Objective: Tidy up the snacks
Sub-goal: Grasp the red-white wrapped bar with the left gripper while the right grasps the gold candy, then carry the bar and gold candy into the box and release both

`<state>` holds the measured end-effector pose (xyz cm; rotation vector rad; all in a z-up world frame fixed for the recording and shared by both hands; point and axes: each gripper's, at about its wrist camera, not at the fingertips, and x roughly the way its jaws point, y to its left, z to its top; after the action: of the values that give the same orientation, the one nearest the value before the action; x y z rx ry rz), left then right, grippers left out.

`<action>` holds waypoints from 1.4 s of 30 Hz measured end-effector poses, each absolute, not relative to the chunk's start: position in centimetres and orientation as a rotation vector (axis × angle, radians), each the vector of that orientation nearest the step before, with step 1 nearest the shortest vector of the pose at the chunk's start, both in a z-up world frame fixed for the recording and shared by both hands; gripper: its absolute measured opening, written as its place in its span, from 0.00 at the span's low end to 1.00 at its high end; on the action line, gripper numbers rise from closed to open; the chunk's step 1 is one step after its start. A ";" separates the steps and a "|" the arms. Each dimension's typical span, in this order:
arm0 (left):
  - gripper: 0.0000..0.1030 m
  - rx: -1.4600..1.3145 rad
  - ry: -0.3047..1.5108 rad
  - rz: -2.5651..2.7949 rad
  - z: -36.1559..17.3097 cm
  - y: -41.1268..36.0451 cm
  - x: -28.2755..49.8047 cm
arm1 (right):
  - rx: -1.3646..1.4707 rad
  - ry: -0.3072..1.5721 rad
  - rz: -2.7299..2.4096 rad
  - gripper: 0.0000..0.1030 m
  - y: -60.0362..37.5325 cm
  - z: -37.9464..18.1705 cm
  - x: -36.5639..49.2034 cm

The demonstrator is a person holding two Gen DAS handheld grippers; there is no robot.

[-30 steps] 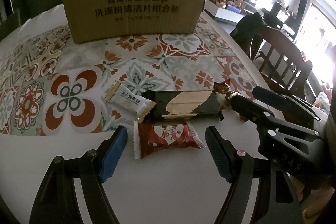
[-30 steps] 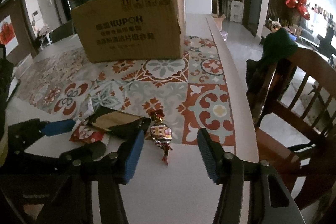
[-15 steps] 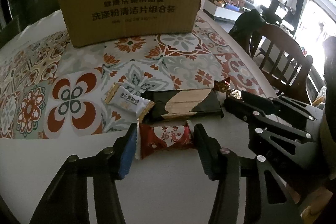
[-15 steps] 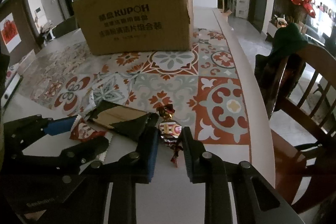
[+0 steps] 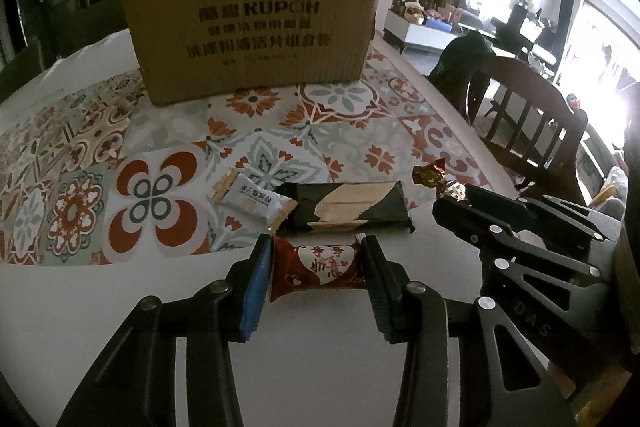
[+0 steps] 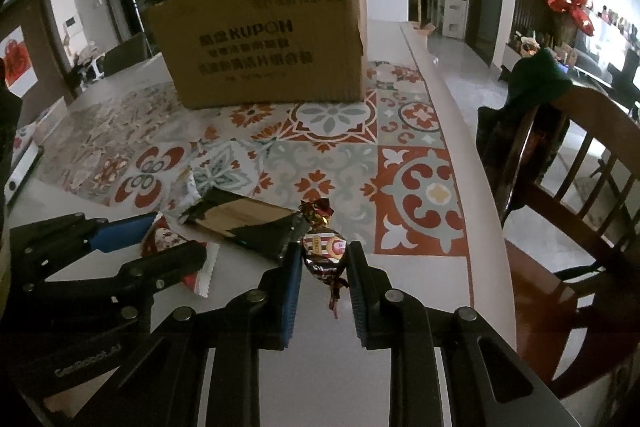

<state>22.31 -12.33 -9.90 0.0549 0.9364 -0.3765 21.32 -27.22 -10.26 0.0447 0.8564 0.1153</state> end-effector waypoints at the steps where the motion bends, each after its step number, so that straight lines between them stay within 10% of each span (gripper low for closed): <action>1: 0.42 0.052 0.930 -0.375 -9.6 -12.2 22.2 | 0.046 0.852 0.116 0.24 -27.2 -10.0 21.2; 42: 0.42 -0.067 0.524 -0.273 5.2 -5.7 29.8 | 0.040 0.455 0.164 0.24 -23.1 5.2 29.1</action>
<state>29.76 -5.74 5.16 -0.0666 0.5240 -0.2726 29.09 -23.08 5.23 0.0398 0.4551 0.1636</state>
